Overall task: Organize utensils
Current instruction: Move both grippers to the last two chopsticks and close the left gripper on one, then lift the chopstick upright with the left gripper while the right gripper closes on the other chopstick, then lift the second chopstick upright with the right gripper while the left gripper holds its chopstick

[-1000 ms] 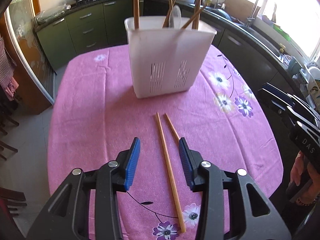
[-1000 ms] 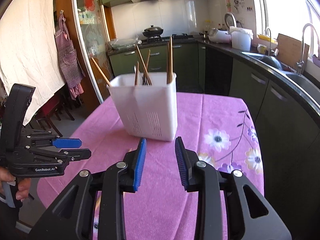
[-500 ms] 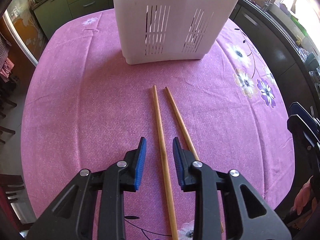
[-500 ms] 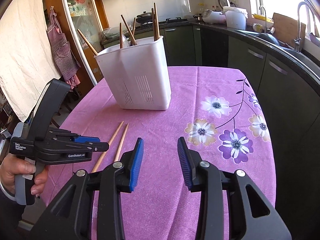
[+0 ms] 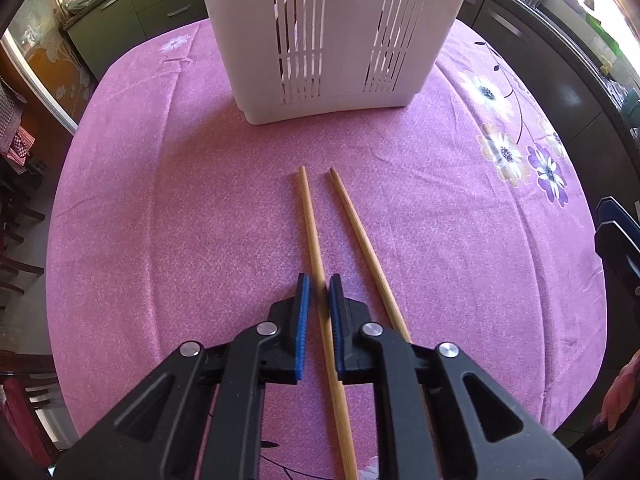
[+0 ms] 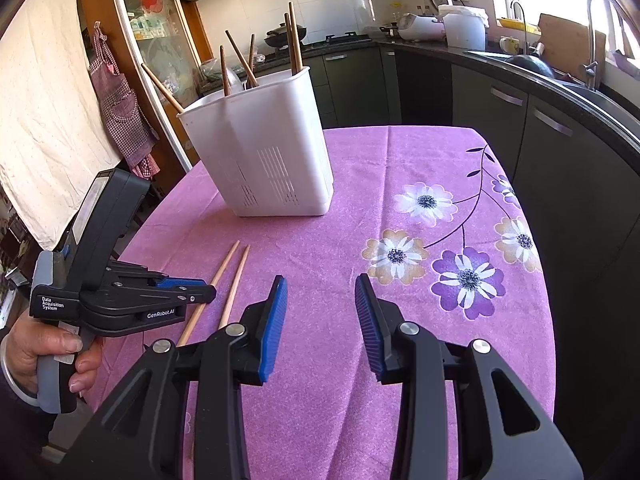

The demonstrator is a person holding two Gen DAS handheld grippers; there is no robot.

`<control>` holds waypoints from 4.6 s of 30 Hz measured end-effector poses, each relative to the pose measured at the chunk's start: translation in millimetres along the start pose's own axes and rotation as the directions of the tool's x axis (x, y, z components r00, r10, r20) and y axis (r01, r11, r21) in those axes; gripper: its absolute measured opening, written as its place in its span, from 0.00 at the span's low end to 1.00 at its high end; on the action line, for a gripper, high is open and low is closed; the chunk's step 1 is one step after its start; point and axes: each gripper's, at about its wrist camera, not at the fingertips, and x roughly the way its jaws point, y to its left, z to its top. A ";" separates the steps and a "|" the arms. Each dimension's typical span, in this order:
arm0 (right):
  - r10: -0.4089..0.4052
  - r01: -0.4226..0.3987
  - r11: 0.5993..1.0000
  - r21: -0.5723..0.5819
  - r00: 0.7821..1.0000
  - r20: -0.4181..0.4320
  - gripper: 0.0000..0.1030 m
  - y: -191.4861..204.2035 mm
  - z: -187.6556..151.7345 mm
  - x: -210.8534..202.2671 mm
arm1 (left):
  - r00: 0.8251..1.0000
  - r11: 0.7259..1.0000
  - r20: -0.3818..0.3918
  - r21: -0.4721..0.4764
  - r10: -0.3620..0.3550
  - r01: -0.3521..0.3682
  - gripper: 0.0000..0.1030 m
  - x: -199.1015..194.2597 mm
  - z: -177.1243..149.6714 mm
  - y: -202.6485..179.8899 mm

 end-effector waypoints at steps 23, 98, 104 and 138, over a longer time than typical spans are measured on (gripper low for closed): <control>-0.010 0.010 1.000 0.007 1.000 0.010 0.37 -0.2 1.9 -12.7 | 0.967 1.000 0.253 0.007 -0.025 0.024 0.06 -112.9 -32.1 36.2; 0.061 -0.039 0.988 -0.151 0.987 0.147 0.07 84.7 -5.2 -89.2 | 0.890 0.998 0.453 0.063 -0.049 0.023 0.06 -180.7 -102.4 62.8; 0.060 -0.039 0.991 -0.127 0.985 0.164 0.07 79.6 -14.8 -99.8 | 0.885 0.997 0.462 0.078 -0.053 0.019 0.06 -183.4 -106.3 57.7; 0.080 -0.054 0.987 -0.155 0.982 0.170 0.07 80.7 7.3 -103.6 | 0.975 0.985 0.207 0.168 -0.084 0.049 0.38 -97.2 -18.2 31.4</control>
